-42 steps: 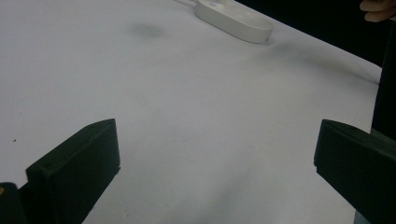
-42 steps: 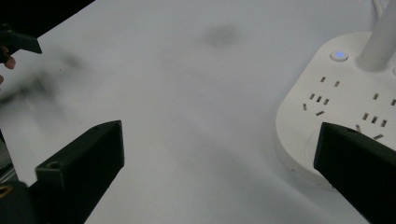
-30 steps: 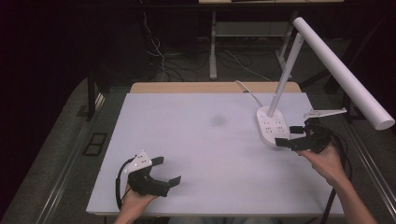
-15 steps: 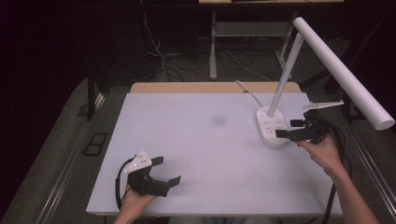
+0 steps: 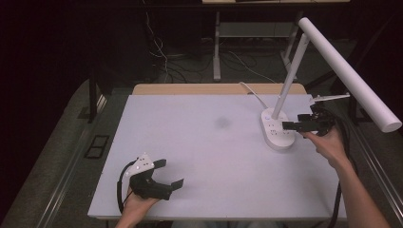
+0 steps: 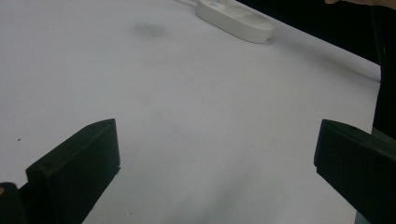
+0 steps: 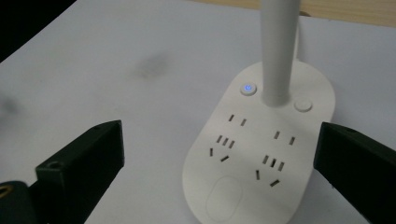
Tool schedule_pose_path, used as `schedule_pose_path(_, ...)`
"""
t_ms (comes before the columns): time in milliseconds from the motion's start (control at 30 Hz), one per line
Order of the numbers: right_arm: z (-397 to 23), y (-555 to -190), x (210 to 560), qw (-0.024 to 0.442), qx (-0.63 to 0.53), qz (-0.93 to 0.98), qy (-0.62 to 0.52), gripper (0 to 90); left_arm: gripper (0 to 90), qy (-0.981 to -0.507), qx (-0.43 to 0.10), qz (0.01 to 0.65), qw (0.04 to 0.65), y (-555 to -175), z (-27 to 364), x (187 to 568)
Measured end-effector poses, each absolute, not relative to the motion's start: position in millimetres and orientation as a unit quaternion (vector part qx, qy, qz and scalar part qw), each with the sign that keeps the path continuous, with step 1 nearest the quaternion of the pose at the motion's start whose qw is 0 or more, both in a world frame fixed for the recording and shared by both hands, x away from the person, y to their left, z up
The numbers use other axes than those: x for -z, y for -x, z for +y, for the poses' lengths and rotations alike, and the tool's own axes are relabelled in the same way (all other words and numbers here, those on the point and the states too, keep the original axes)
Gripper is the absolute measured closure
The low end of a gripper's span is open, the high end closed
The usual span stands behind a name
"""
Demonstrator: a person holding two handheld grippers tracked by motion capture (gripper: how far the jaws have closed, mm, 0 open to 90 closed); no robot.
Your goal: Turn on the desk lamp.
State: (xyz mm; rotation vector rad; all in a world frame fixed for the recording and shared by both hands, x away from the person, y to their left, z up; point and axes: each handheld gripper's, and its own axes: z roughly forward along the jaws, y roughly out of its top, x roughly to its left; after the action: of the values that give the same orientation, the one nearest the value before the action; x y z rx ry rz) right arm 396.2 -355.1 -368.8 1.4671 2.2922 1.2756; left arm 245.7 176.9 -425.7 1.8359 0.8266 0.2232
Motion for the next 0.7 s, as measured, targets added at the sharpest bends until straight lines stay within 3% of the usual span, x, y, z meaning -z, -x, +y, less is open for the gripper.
schedule_pose_path(267, -362.5, -408.6, 375.0, 0.068, -0.416, 0.754, -0.503, 5.5, 0.0, -0.770, -0.092, 0.347, 0.528, -245.9, 176.3, 426.1)
schedule_pose_path(367, -367.1, -416.6, 379.9, 0.066, -0.407, 0.754, -0.512, 15.8, 0.0, -0.770, -0.092, 0.346, 0.529, -245.8, 176.2, 425.9)
schedule_pose_path(433, -368.3, -420.7, 380.8, 0.069, -0.402, 0.756, -0.513, 16.1, 0.0, -0.769, -0.091, 0.347, 0.529, -245.9, 176.1, 426.1)
schedule_pose_path(500, -369.3, -425.1, 381.8, 0.067, -0.397, 0.758, -0.513, 22.5, 0.0, -0.769, -0.091, 0.347, 0.529, -246.1, 176.1, 426.1)
schedule_pose_path(700, -371.7, -438.1, 387.7, 0.056, -0.389, 0.756, -0.523, 30.7, 0.0, -0.770, -0.089, 0.345, 0.530, -246.2, 176.0, 426.4)
